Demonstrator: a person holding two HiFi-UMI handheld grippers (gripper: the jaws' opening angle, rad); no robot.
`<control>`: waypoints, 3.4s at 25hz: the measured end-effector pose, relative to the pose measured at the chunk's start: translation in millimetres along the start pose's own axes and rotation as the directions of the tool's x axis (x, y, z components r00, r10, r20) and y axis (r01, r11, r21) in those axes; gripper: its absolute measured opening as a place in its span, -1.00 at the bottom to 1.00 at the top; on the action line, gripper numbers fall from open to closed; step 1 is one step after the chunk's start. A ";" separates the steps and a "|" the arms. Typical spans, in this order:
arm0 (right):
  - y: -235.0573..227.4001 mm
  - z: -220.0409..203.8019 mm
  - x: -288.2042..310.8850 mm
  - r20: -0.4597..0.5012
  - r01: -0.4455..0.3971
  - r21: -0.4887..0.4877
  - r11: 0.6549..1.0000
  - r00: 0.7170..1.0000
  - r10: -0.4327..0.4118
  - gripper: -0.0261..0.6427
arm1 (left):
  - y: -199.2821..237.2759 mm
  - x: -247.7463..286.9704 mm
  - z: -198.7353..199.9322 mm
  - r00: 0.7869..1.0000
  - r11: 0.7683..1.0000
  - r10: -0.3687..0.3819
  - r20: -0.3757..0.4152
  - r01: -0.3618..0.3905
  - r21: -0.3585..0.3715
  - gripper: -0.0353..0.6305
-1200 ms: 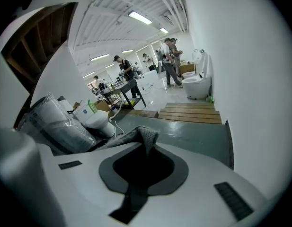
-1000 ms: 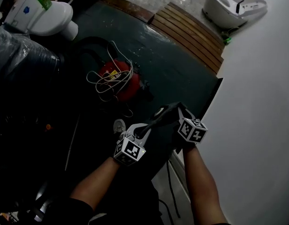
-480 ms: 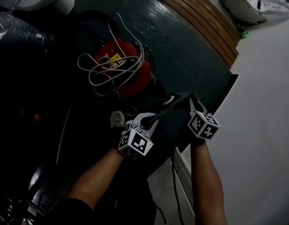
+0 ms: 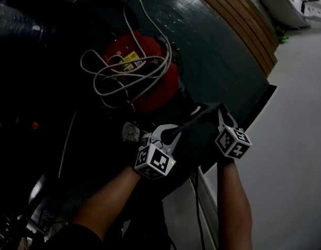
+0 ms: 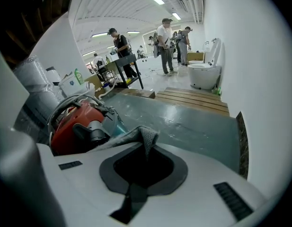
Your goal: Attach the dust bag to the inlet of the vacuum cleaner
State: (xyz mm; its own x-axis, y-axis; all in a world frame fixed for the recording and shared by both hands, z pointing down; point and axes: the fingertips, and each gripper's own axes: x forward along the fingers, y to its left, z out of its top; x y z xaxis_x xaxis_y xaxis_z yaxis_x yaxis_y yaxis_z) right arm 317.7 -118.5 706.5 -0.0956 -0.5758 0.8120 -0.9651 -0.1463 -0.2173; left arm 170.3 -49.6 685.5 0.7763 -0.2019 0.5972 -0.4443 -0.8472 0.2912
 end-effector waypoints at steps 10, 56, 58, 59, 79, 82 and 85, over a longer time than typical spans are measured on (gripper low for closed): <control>10.5 1.4 22.0 0.001 -0.034 -0.027 0.999 0.999 0.034 -0.90 | 11.3 -0.7 -5.2 0.999 0.999 0.031 0.015 -0.031 0.007 -0.87; 45.6 12.5 59.7 -0.040 -0.137 -0.195 0.971 0.990 0.132 -0.90 | 37.0 -13.1 -19.4 1.000 0.998 0.030 0.006 -0.030 0.063 -0.87; 45.6 13.7 58.6 -0.031 -0.139 -0.201 0.970 0.990 0.136 -0.90 | 38.9 -12.2 -22.1 0.999 0.998 0.032 0.004 -0.032 0.060 -0.87; 43.5 11.0 58.7 -0.030 -0.138 -0.191 0.972 0.990 0.135 -0.90 | 40.6 -12.8 -21.0 0.999 0.997 0.037 0.004 -0.037 0.068 -0.87; 42.4 -2.7 71.4 -0.056 -0.144 -0.068 0.987 0.989 0.140 -0.90 | 43.7 -22.4 -12.5 0.999 0.992 0.032 0.027 -0.035 0.124 -0.87; 49.1 10.0 69.4 -0.030 -0.161 -0.136 0.978 0.987 0.159 -0.90 | 42.4 -17.2 -25.5 0.999 0.993 0.034 0.019 -0.036 0.109 -0.87; 50.2 10.1 66.8 -0.007 -0.172 -0.094 0.981 0.985 0.172 -0.90 | 47.5 -17.3 -26.5 0.998 0.992 0.052 0.021 -0.054 0.111 -0.87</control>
State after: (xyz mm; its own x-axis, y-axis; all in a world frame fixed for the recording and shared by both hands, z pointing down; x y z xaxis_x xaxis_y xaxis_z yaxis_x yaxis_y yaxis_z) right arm 265.4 -172.5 744.4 -0.2616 -0.5870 0.7662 -0.9530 0.0312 -0.3014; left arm 124.0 -73.3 708.9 0.7615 -0.2559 0.5955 -0.4333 -0.8843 0.1741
